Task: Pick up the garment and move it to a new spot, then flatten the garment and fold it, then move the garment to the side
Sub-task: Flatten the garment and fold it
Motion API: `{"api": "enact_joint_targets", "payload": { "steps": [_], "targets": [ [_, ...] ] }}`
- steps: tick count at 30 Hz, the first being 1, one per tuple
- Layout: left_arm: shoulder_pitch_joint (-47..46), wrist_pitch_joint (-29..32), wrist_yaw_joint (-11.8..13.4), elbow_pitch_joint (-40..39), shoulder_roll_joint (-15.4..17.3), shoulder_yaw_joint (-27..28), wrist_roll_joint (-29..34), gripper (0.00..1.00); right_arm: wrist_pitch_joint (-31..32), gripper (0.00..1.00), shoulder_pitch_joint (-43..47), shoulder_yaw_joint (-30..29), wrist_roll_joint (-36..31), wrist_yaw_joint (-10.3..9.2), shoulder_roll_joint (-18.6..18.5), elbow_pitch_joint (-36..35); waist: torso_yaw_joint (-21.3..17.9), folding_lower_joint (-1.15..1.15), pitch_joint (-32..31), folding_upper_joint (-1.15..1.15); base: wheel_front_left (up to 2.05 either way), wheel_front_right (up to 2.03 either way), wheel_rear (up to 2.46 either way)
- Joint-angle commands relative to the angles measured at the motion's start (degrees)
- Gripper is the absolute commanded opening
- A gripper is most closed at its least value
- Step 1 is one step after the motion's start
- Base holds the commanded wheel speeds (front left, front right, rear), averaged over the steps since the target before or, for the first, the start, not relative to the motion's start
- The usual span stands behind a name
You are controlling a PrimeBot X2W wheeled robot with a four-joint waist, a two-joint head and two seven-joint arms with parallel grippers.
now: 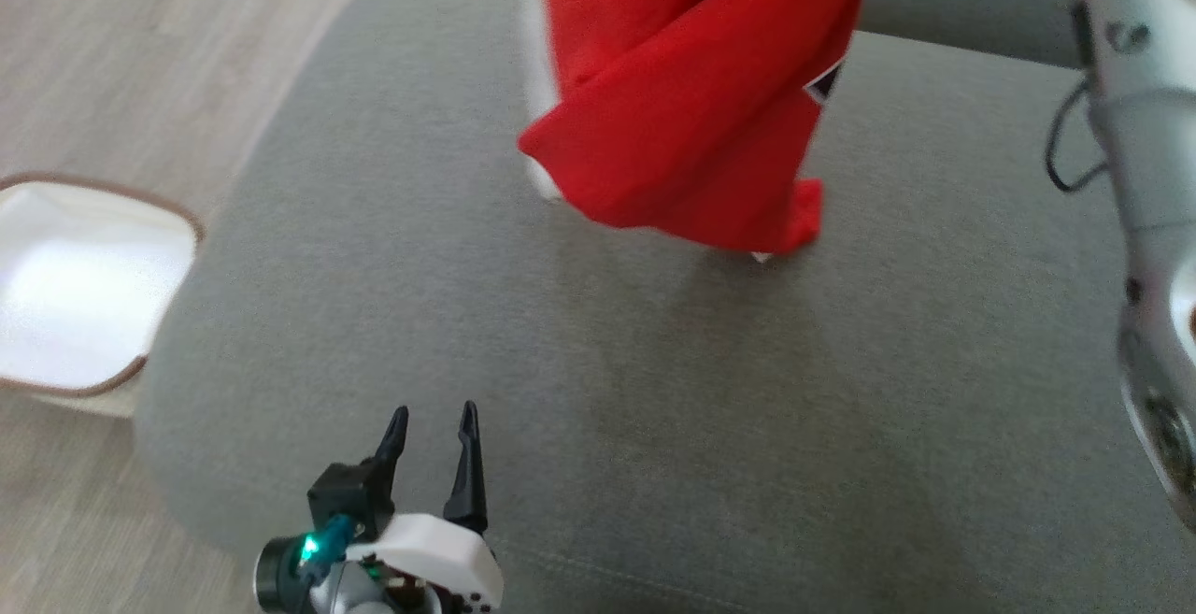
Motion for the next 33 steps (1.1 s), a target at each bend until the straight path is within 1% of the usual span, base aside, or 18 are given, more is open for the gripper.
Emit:
{"api": "enact_joint_targets", "payload": {
  "steps": [1,5,10,12,14,15,16,17,20,23,28,33],
  "targets": [
    [-1.89,-0.29,0.07,-2.09,0.21,2.33,0.52,1.00,-0.28,0.00,2.50,-1.57,-0.99,0.37,-0.44,-0.86,-3.18,0.00,0.84,0.00,0.00,0.00,0.00],
    [-3.12,-0.29,0.05,-2.46,0.21,2.82,0.81,1.00,-0.28,0.00,11.00,-2.95,-1.87,0.37,-3.89,1.98,-7.46,0.00,2.11,0.00,0.00,0.00,0.00],
    [-5.08,-0.29,-0.37,-2.33,0.21,2.19,1.48,1.00,-0.29,0.00,24.84,-6.85,-3.07,0.37,-9.62,8.15,-11.08,0.00,3.46,0.00,0.00,0.00,0.00],
    [-5.79,-0.29,-0.62,-2.18,0.21,1.98,1.81,1.00,-0.29,0.00,29.59,-9.20,-3.86,0.37,-10.97,10.51,-12.20,0.00,3.97,0.00,0.00,0.00,0.00],
    [-6.37,-0.29,-0.95,-2.03,0.21,1.88,2.09,1.00,-0.29,0.00,33.21,-11.80,-5.22,0.37,-11.57,13.18,-13.30,0.00,4.40,0.00,0.00,0.00,0.00],
    [-6.37,-0.29,-0.95,-2.03,0.21,1.88,2.09,1.00,-0.29,0.00,33.21,-11.80,-5.22,0.37,-11.57,13.18,-13.30,0.00,4.40,0.00,0.00,0.00,0.00],
    [-6.61,-0.29,-1.12,-2.00,0.21,1.79,2.29,1.00,-0.29,0.76,34.38,-13.22,-5.64,0.37,-11.29,13.61,-13.81,0.00,4.62,0.00,0.00,0.00,0.00],
    [-6.86,-0.29,-1.31,-1.92,0.21,1.66,2.54,1.00,-0.29,1.00,35.41,-14.44,-6.22,0.37,-10.91,13.16,-14.36,0.00,4.82,0.00,0.00,0.00,0.00],
    [-7.58,-0.29,-1.90,-1.67,0.21,1.13,2.99,1.00,-0.29,1.00,38.24,-17.34,-8.03,0.37,-8.99,10.33,-16.04,0.00,5.42,0.00,0.00,0.00,0.00],
    [-8.62,-0.29,-2.44,-1.72,0.21,0.60,2.81,1.00,-0.29,1.00,40.19,-18.74,-9.52,0.37,-6.28,6.75,-17.94,0.00,6.20,0.00,0.00,0.00,0.00],
    [-11.58,-0.29,-3.74,-1.72,0.21,-0.28,1.46,1.00,-0.29,1.00,41.74,-18.45,-11.26,0.37,-2.25,2.07,-20.80,0.00,7.76,0.00,0.00,0.00,0.00],
    [-14.82,-0.29,-4.50,-0.50,0.21,-0.97,-0.29,1.00,-0.29,1.00,42.15,-17.18,-11.23,0.37,-0.26,-0.10,-22.79,0.00,9.01,0.00,0.00,0.00,0.00]
  ]
}}
